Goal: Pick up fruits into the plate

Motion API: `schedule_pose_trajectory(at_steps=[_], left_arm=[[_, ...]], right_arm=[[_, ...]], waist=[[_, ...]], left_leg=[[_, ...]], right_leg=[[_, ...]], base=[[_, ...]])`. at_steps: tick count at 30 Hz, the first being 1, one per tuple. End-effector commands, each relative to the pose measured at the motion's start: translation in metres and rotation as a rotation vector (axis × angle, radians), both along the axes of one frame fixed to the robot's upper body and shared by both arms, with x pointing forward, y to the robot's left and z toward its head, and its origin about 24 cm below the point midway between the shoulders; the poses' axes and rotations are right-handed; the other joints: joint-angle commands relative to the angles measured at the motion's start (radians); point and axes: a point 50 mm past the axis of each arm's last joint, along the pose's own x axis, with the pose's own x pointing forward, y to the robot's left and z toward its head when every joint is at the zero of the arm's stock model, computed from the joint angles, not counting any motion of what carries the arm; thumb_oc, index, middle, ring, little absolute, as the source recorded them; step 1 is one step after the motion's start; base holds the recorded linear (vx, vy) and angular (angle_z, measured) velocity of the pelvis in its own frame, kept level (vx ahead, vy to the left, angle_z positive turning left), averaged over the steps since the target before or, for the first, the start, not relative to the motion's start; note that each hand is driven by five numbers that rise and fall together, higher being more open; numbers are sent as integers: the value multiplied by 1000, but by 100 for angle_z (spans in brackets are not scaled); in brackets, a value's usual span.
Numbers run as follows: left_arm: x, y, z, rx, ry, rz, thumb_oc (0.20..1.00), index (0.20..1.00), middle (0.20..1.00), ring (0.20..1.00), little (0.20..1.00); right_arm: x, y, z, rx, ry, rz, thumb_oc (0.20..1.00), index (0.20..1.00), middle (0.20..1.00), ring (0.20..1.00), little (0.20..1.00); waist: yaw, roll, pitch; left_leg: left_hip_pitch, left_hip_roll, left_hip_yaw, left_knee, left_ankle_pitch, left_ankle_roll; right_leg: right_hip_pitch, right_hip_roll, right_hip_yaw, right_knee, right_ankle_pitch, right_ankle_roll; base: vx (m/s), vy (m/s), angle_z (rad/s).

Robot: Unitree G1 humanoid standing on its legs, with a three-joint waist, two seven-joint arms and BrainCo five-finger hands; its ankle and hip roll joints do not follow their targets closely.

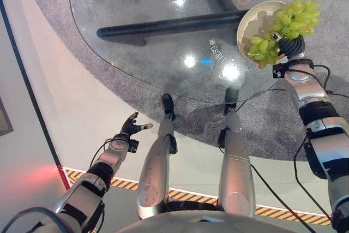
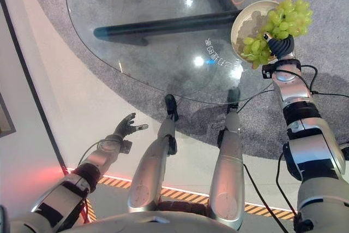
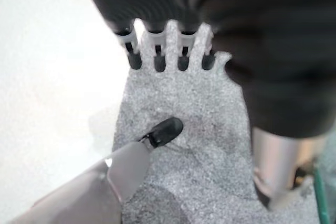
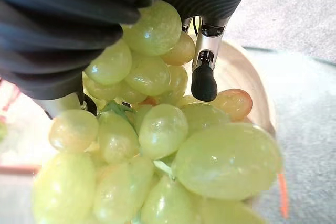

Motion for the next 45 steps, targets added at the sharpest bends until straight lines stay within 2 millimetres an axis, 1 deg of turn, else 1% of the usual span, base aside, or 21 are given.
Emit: schedule_pose_trajectory(at_steps=[1,7,8,9,10,17,21,24,29,30,34,36,37,38,39,41,42,45], left_arm=[[0,6,1,13,-10,23,1000,1000,1000,1000,1000],[1,6,2,10,-15,36,1000,1000,1000,1000,1000],[1,6,2,9,-15,38,1000,1000,1000,1000,1000],[2,6,3,11,-16,39,1000,1000,1000,1000,1000],[2,7,3,13,-17,39,1000,1000,1000,1000,1000],[2,6,3,13,-15,29,1000,1000,1000,1000,1000],[-1,7,1,7,-12,30,1000,1000,1000,1000,1000],[-3,7,-1,5,-5,33,1000,1000,1000,1000,1000],[-9,8,-7,4,20,52,1000,1000,1000,1000,1000],[-9,8,-7,4,21,52,1000,1000,1000,1000,1000],[-15,16,-12,10,52,76,1000,1000,1000,1000,1000],[-15,18,-13,12,58,84,1000,1000,1000,1000,1000],[-15,18,-13,12,58,84,1000,1000,1000,1000,1000],[-17,21,-14,12,64,92,1000,1000,1000,1000,1000],[-21,26,-17,16,86,105,1000,1000,1000,1000,1000],[-24,31,-19,12,97,116,1000,1000,1000,1000,1000],[-28,35,-23,9,122,135,1000,1000,1000,1000,1000],[-35,41,-27,6,152,158,1000,1000,1000,1000,1000]], right_arm=[[0,-1,34,-105,-83,-19,200,200,200,200,200],[4,4,23,-106,-30,-31,200,200,200,200,200],[4,4,21,-100,-22,-34,291,291,291,291,291],[4,3,19,-96,-16,-42,937,937,937,937,937],[4,3,18,-92,-13,-49,1000,1000,1000,1000,1000],[6,1,14,-63,-6,-79,1000,1000,1000,1000,1000],[3,-2,10,-26,-12,-99,1000,1000,1000,1000,1000],[2,0,6,-10,-17,-107,1000,1000,1000,1000,1000],[-3,3,-6,-11,-17,-125,1000,1000,1000,1000,1000],[-3,3,-6,-11,-17,-126,1000,1000,1000,1000,1000],[-11,0,-21,-2,-9,-148,1000,1000,1000,1000,1000],[-13,-2,-24,5,-4,-157,1000,1000,1000,1000,1000],[-13,-2,-24,5,-4,-157,1000,1000,1000,1000,1000],[-15,-3,-28,10,4,-163,1000,1000,1000,1000,1000],[-19,-5,-38,21,23,-175,1000,1000,1000,1000,1000],[-23,-7,-45,33,35,-185,1000,1000,1000,1000,1000],[-30,-9,-58,46,61,-197,1000,1000,1000,1000,1000],[-39,-11,-76,70,96,-208,1000,1000,1000,1000,1000]], waist=[[3,26,-18],[11,30,-18],[12,30,-18],[13,31,-18],[14,30,-18],[23,29,-18],[22,23,-18],[19,16,-18],[7,-10,-18],[7,-11,-18],[-4,-41,-18],[-7,-51,-18],[-7,-51,-18],[-8,-58,-18],[-10,-73,-18],[-12,-86,-18],[-15,-100,-18],[-17,-117,-18]], left_leg=[[-63,-61,-49,183,-156,0],[-73,-63,-46,186,-156,2],[-74,-63,-46,186,-155,3],[-76,-63,-45,185,-155,4],[-78,-64,-45,186,-154,5],[-84,-64,-44,187,-154,7],[-74,-63,-42,184,-157,9],[-63,-61,-39,184,-159,9],[-20,-54,-31,183,-171,9],[-18,-53,-30,183,-171,9],[37,-44,-25,181,-182,8],[49,-42,-24,178,-182,8],[49,-42,-24,178,-182,8],[62,-39,-23,176,-184,8],[102,-31,-20,168,-193,7],[127,-28,-16,160,-194,7],[174,-21,-11,149,-197,4],[240,-13,-6,134,-202,3]], right_leg=[[-23,39,-75,101,-88,-30],[-37,37,-78,115,-95,-29],[-39,37,-79,116,-95,-29],[-41,38,-81,117,-95,-29],[-44,38,-83,118,-95,-29],[-47,38,-90,117,-91,-28],[-38,42,-91,115,-91,-29],[-28,44,-92,113,-91,-29],[16,50,-91,107,-95,-31],[18,50,-91,107,-95,-31],[77,58,-91,100,-99,-33],[91,59,-92,93,-95,-34],[91,59,-92,93,-95,-34],[104,60,-92,92,-96,-33],[144,63,-94,87,-102,-33],[171,64,-97,78,-100,-33],[222,66,-99,66,-103,-33],[289,66,-103,49,-107,-31]], base=[[0,0,0],[1,5,0],[0,0,0],[0,0,0],[0,0,0],[0,0,0],[0,0,0],[0,0,0],[6,10,1],[19,32,3],[6,9,0],[4,9,2],[16,17,7],[42,25,8],[41,31,5],[50,44,-1],[75,71,-2],[53,55,5]])
